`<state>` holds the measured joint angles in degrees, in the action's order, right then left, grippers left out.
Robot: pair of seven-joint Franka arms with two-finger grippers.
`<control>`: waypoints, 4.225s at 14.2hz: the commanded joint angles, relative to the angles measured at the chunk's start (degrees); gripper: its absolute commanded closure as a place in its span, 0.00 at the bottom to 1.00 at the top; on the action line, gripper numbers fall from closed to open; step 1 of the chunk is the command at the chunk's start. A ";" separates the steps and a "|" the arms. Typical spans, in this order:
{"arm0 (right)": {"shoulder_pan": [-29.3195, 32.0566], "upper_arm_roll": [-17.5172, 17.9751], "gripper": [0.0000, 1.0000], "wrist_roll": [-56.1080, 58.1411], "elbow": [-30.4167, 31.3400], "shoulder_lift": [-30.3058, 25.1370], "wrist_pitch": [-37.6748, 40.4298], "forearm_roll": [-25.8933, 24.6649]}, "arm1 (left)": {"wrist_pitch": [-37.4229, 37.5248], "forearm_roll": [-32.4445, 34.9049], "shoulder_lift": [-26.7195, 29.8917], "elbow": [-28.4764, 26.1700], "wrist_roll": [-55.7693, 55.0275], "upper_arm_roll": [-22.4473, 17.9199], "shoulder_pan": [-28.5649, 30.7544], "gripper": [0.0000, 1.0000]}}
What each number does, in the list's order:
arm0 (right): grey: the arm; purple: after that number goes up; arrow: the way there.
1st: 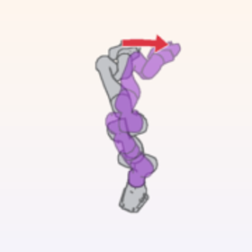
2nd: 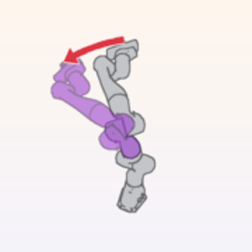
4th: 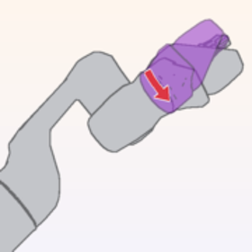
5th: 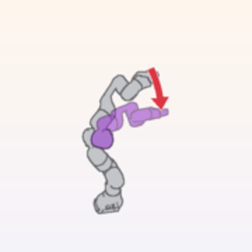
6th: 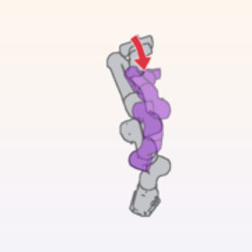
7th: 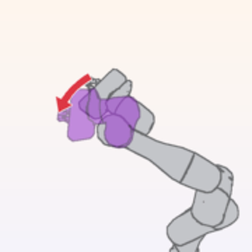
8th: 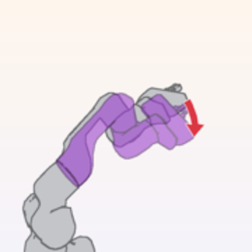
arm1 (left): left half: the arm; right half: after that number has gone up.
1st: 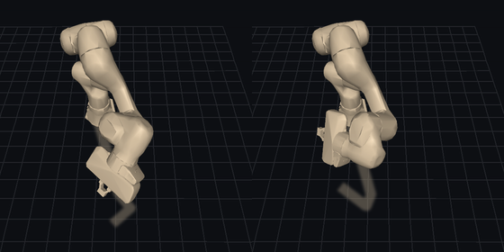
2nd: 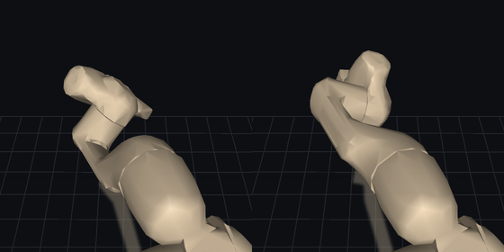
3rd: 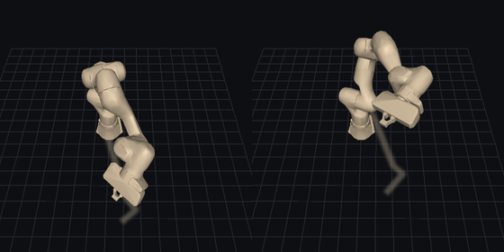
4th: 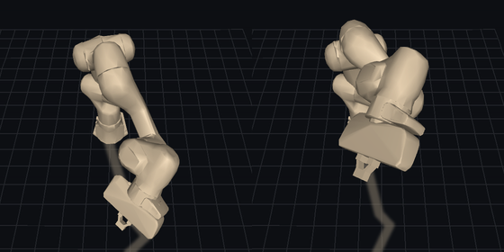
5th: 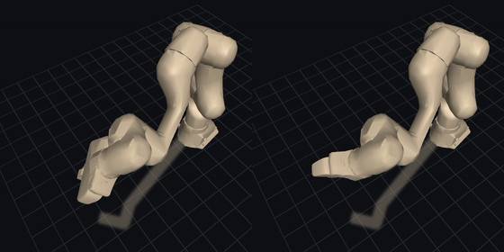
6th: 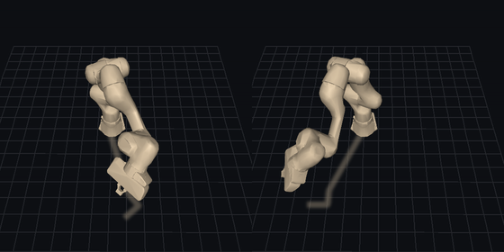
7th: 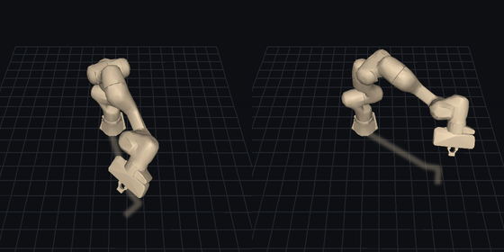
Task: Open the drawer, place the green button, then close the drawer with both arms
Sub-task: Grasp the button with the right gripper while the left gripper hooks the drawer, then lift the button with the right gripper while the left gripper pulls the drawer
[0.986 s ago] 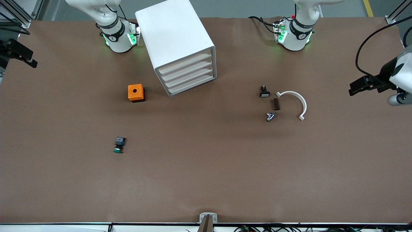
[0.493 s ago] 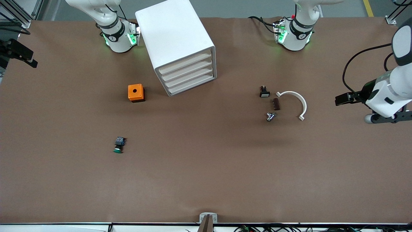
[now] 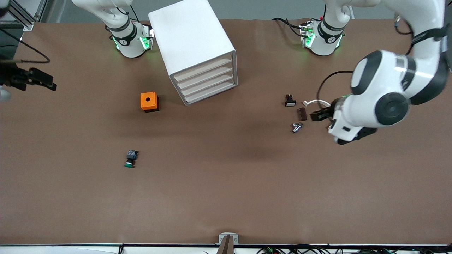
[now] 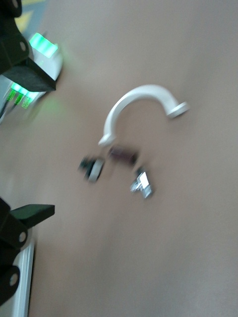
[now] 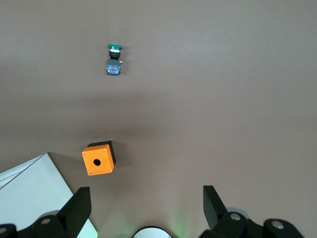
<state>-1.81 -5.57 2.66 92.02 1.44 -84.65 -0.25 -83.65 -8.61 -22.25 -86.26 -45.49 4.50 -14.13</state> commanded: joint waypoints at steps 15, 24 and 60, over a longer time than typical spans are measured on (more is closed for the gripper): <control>-9.36 0.29 0.00 -19.01 4.83 20.33 -31.52 -0.54 | 1.73 -34.00 -26.26 8.56 -65.14 0.07 -11.97 0.00; -9.97 0.29 0.00 -28.49 9.05 28.70 -47.62 -0.45 | 0.86 -40.25 -32.06 8.47 -71.05 3.94 -13.20 0.43; -11.72 0.47 1.00 -34.20 16.88 33.01 -56.94 -0.28 | -5.91 -48.60 -38.04 8.65 -77.91 3.15 -15.76 0.91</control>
<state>-13.08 -4.98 -29.16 108.86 34.80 -142.34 -0.22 -85.21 -55.86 -58.28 -79.22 -124.91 8.18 -31.12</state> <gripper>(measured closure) 0.581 0.916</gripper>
